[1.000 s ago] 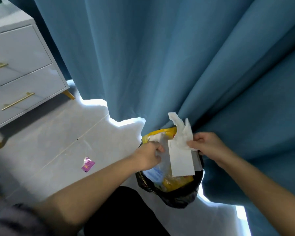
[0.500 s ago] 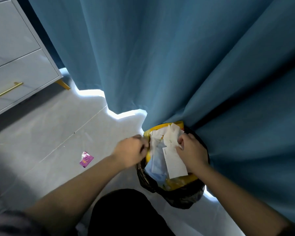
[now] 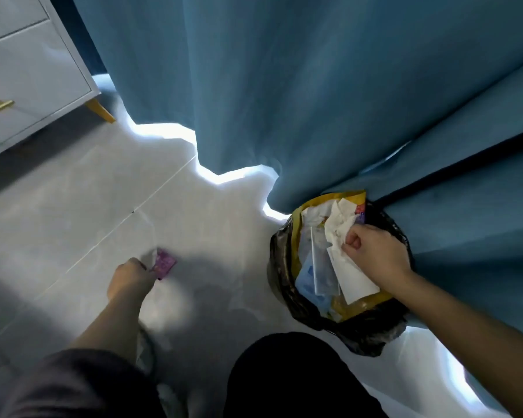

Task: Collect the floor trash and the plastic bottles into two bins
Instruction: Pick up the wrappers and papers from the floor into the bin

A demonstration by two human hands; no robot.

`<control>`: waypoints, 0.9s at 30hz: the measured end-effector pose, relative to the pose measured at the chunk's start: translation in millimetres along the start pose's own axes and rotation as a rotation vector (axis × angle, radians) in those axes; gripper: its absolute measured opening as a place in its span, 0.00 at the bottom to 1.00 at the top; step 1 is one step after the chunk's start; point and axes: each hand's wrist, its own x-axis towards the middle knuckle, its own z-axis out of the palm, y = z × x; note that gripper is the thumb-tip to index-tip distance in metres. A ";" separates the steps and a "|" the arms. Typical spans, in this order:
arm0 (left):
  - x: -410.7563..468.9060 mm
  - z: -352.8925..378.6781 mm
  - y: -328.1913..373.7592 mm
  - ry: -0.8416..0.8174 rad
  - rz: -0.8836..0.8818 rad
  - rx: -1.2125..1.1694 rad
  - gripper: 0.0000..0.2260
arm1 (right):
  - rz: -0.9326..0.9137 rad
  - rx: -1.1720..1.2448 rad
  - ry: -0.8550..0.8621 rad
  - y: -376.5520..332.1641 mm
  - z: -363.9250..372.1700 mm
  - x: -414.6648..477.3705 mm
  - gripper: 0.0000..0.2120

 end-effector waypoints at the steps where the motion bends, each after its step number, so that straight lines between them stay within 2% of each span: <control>1: 4.2 4.6 -0.4 0.003 -0.003 -0.022 0.20 | 0.010 -0.004 -0.002 -1.7 1.1 1.0 0.09; 3: 10.7 13.6 2.1 0.020 0.012 -0.034 0.26 | 0.023 -0.005 0.006 -4.2 3.2 3.0 0.08; 6: 14.9 25.2 8.1 0.050 0.036 -0.002 0.28 | 0.035 -0.010 0.024 -5.4 4.2 4.5 0.07; 14: 21.8 42.3 7.1 0.031 -0.036 0.030 0.25 | 0.051 -0.014 0.012 -6.9 4.0 6.2 0.09; 20: 22.6 50.6 5.4 0.100 -0.073 -0.025 0.26 | 0.054 -0.036 0.026 -6.6 5.2 6.2 0.10; 24: 27.2 54.3 1.8 0.092 -0.062 -0.080 0.15 | 0.041 -0.028 0.047 -6.2 5.6 8.2 0.11; 27: 26.6 57.4 -2.2 0.088 -0.013 -0.136 0.15 | 0.037 -0.020 0.056 -5.9 9.4 8.0 0.10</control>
